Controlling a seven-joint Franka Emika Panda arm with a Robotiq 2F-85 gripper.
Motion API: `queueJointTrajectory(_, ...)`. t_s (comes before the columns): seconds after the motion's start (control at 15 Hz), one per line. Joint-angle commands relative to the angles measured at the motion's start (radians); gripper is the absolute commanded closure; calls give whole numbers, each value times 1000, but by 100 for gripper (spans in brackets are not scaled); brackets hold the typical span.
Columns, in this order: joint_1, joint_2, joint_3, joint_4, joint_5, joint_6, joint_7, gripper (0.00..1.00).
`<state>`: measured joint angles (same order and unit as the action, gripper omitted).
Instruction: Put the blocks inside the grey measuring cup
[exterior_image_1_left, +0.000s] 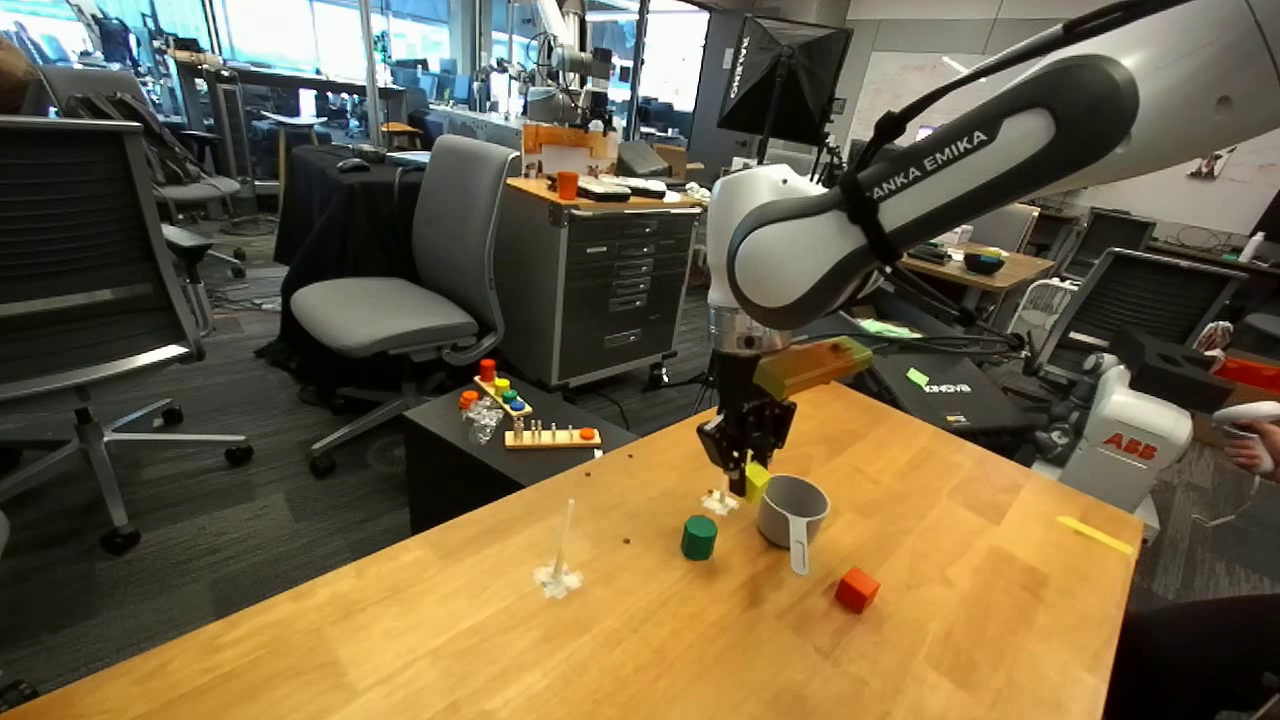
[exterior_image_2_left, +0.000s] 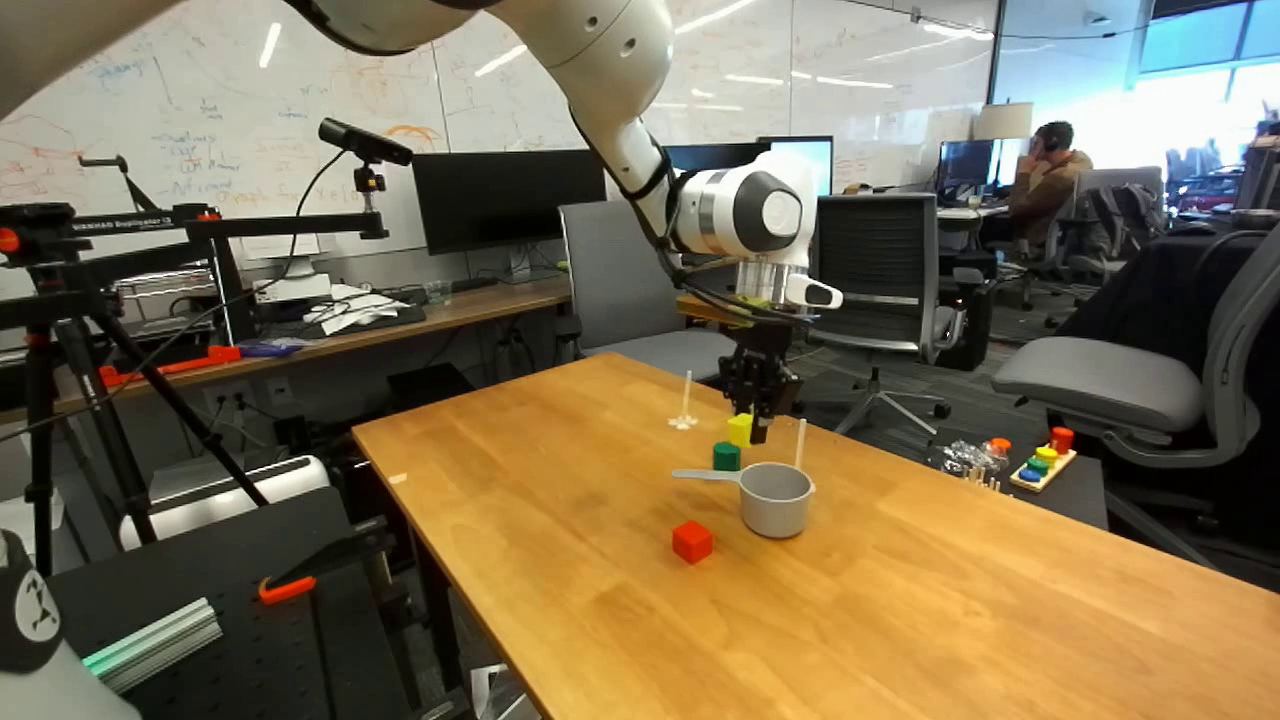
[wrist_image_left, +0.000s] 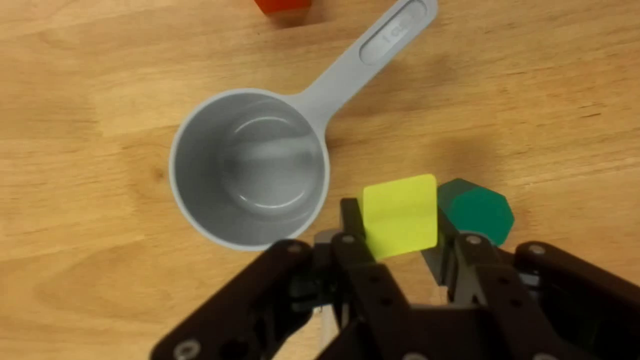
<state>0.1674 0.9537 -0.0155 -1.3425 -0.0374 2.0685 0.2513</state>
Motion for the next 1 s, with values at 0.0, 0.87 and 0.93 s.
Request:
queueJointTrajectory(0.0,-15,-53,-17,-83,-12,5,-9,92)
queueJointTrajectory(0.87,-22,-76,-42,-152,-60,18,-16,18)
queueJointTrajectory(0.93,-14,-76,-37,-149,-67,14,-18,9)
